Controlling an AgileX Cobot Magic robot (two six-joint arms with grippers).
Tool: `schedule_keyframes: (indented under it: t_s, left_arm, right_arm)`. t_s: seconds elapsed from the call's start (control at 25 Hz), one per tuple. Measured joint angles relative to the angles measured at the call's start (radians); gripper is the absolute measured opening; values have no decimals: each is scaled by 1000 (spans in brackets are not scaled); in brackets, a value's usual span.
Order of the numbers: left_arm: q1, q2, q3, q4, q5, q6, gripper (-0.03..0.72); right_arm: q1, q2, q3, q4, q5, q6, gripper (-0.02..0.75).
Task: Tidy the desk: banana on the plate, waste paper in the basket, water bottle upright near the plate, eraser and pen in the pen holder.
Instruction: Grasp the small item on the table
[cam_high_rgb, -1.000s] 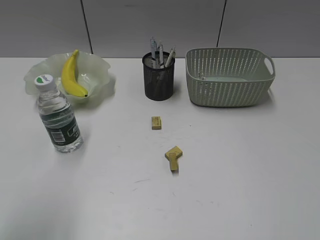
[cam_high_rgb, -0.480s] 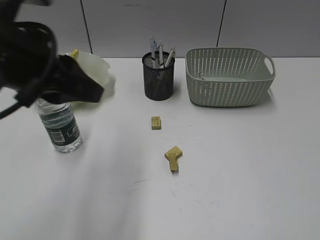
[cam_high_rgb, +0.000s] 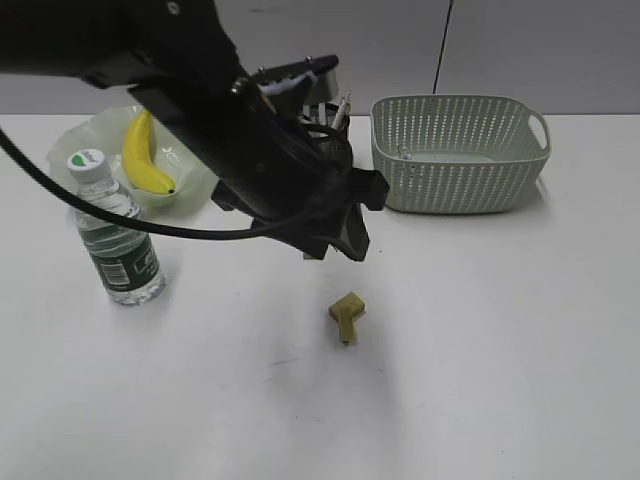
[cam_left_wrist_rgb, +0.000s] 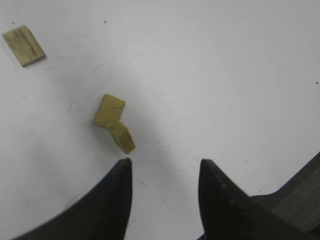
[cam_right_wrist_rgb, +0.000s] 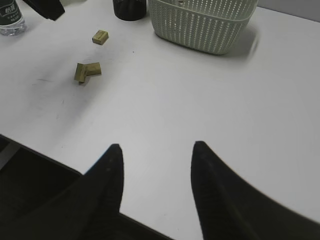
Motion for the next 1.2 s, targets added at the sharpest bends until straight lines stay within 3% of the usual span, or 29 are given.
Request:
schedule_keyframes:
  t_s: [0.28, 0.52, 0.88, 1.2]
  left_arm:
    - [-6, 211, -181, 42, 208, -179, 337]
    - [-15, 318, -298, 120, 297, -256, 338]
    - [-34, 446, -438, 147, 393, -299, 338]
    - [-40, 510, -469, 175, 417, -301, 338]
  right_arm:
    - [0, 0, 0, 0, 0, 0, 362]
    - [0, 0, 0, 0, 0, 0, 362]
    - [0, 0, 0, 0, 0, 0, 361]
    - [0, 0, 0, 0, 0, 0, 362]
